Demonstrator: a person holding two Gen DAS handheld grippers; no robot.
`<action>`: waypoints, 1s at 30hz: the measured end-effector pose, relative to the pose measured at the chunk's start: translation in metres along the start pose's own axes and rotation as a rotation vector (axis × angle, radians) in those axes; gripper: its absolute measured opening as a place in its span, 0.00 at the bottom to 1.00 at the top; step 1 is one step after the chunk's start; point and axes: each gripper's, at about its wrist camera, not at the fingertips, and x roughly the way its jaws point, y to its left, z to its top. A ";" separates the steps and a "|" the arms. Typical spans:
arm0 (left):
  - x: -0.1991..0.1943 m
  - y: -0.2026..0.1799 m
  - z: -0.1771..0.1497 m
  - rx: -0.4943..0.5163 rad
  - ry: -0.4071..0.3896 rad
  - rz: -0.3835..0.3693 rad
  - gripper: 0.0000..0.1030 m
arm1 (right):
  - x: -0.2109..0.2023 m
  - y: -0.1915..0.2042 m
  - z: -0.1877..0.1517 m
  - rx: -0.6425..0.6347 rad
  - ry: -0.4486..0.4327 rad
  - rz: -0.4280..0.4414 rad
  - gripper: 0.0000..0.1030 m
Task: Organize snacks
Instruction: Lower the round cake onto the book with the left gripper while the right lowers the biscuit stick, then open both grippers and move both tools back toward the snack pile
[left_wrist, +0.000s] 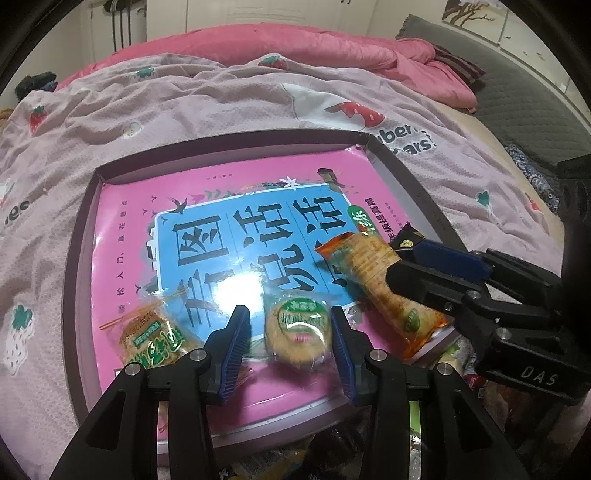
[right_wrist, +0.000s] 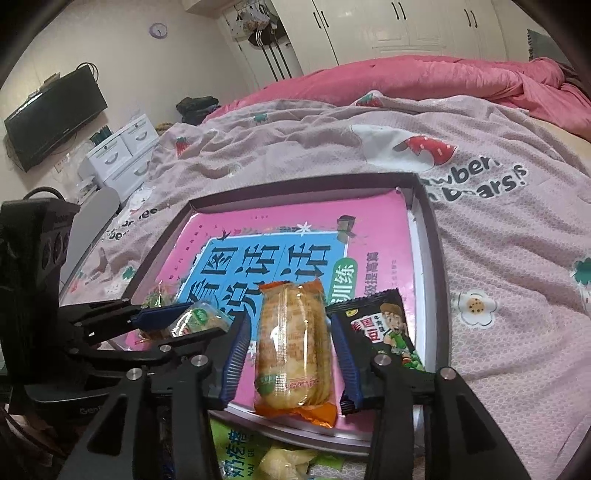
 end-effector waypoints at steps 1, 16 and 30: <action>-0.001 0.000 0.000 -0.001 -0.003 -0.001 0.44 | -0.001 -0.001 0.000 0.005 -0.002 -0.001 0.45; -0.023 0.003 0.006 -0.026 -0.045 -0.010 0.59 | -0.020 -0.005 0.007 0.032 -0.063 0.017 0.52; -0.066 0.021 0.011 -0.069 -0.116 0.000 0.73 | -0.048 0.000 0.011 0.024 -0.162 0.024 0.62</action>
